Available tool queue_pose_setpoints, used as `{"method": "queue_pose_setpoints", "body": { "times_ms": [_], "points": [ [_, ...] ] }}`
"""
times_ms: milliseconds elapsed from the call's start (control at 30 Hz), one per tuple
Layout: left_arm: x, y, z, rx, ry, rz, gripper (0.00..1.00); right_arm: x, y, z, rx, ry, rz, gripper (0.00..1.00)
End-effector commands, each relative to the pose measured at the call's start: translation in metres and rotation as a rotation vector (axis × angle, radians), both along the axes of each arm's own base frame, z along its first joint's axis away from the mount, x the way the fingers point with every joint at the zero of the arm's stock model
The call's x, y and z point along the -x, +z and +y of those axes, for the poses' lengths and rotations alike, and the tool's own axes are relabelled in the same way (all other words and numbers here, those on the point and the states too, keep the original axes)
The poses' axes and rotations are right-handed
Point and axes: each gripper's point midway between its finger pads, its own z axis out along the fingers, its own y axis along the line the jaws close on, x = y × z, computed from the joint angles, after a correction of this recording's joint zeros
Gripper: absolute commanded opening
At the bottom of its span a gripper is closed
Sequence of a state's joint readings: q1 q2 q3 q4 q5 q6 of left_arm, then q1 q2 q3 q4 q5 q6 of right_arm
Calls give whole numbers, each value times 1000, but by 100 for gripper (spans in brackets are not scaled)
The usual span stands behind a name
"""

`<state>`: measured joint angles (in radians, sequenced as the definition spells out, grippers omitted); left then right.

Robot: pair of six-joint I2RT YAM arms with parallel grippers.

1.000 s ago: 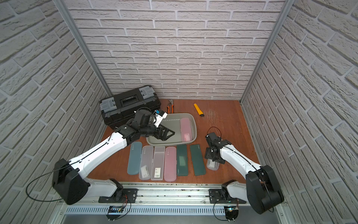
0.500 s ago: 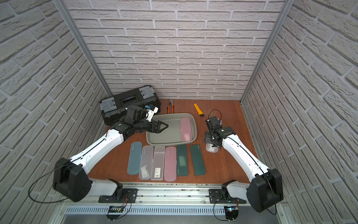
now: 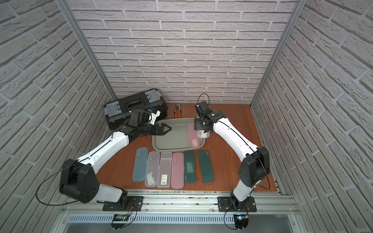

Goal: Put the pencil case into the storage box
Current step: Pick up the pencil case from the center of the board, then place the pencil case at the storage box.

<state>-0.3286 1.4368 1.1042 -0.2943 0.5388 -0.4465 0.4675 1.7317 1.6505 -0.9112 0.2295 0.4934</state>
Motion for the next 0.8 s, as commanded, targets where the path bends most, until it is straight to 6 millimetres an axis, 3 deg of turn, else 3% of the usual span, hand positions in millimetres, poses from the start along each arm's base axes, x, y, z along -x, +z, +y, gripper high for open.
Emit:
{"method": "queue_pose_setpoints", "body": {
  "times_ms": [0,133,333,767],
  "points": [
    [-13,13,16,10,63,-37,98,-18,3,29,-25,28,-28,65],
    [-21,14,35,-21,126,-56,98,-34,-12,62,-24,60,-8,65],
    [-20,20,45,-62,161,-100,98,-47,-51,96,-37,61,29,65],
    [-19,23,48,-78,177,-119,99,-38,-106,125,-54,75,107,64]
  ]
}}
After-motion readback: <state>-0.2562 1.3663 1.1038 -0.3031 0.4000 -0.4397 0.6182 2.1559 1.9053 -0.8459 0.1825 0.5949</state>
